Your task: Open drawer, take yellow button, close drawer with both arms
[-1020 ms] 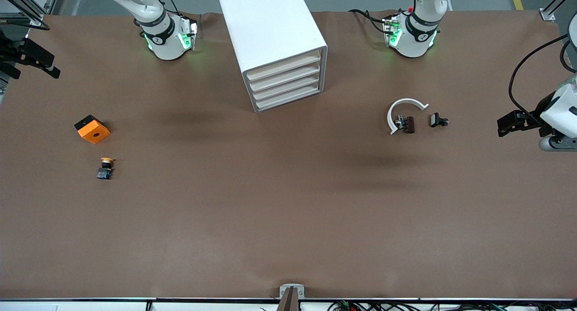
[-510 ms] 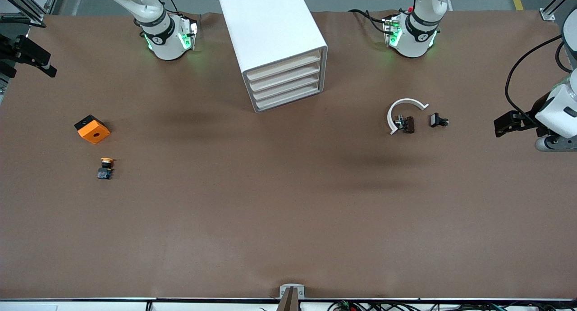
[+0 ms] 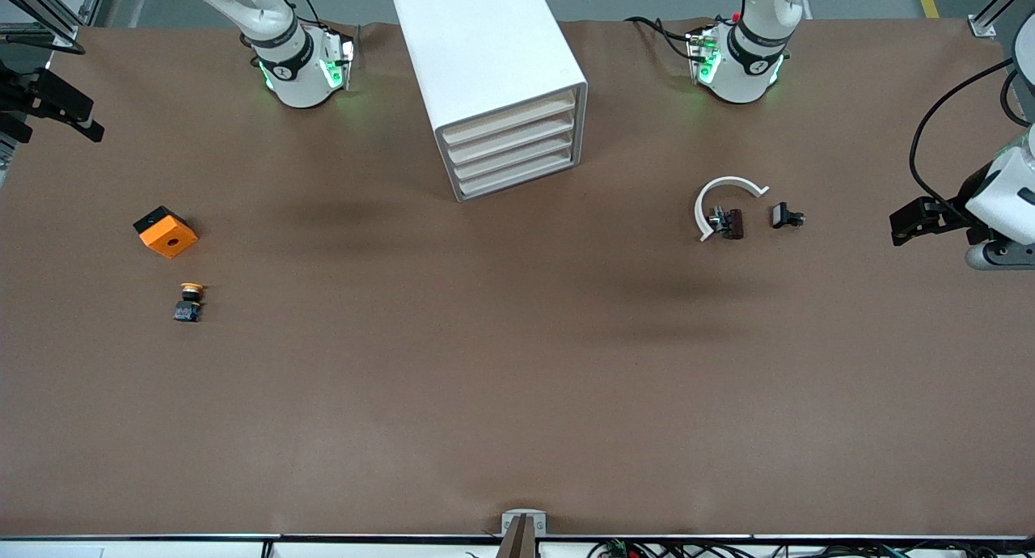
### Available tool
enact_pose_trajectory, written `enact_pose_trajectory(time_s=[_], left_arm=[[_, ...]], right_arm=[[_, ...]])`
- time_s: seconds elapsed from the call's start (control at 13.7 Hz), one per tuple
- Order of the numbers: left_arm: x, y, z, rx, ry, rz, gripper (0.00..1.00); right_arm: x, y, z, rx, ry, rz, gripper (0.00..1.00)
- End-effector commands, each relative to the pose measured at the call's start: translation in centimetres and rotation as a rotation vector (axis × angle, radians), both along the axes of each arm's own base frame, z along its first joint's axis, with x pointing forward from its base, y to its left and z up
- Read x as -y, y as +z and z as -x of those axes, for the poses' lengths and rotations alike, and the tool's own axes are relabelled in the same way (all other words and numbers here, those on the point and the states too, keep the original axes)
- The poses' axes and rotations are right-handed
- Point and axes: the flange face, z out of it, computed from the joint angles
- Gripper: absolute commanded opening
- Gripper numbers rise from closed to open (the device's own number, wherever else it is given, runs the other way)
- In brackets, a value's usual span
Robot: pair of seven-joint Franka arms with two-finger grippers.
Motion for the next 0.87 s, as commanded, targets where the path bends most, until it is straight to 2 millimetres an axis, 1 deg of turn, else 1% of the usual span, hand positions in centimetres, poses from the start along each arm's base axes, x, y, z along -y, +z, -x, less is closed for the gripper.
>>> enact_pose_trajectory(time_s=[0.0, 0.07, 0.22, 0.29, 0.36, 0.66, 0.8], left_arm=[[1.5, 3.2, 1.7, 0.044, 0.002, 0.029, 1.00], [1.9, 4.2, 2.3, 0.046, -0.002, 0.029, 1.00], [2.3, 5.0, 3.1, 0.033, -0.003, 0.029, 1.00], [2.5, 6.0, 3.8, 0.043, -0.005, 0.030, 1.00], [2.5, 6.5, 4.3, 0.043, -0.004, 0.036, 1.00], [2.6, 7.4, 4.6, 0.057, 0.040, 0.065, 1.00], [2.5, 8.3, 5.6, 0.077, 0.058, 0.068, 1.00]], right_arm=[[0.2, 0.4, -0.1, -0.007, -0.003, 0.000, 1.00], [0.1, 0.4, -0.1, -0.007, -0.002, 0.002, 1.00], [0.0, 0.3, -0.2, -0.007, 0.001, 0.002, 1.00], [0.0, 0.3, -0.2, -0.005, 0.001, 0.002, 1.00], [0.0, 0.3, -0.3, 0.002, 0.001, 0.003, 1.00], [-0.1, 0.4, -0.5, 0.021, 0.004, 0.001, 1.00], [-0.1, 0.5, -0.6, 0.032, 0.003, 0.001, 1.00]])
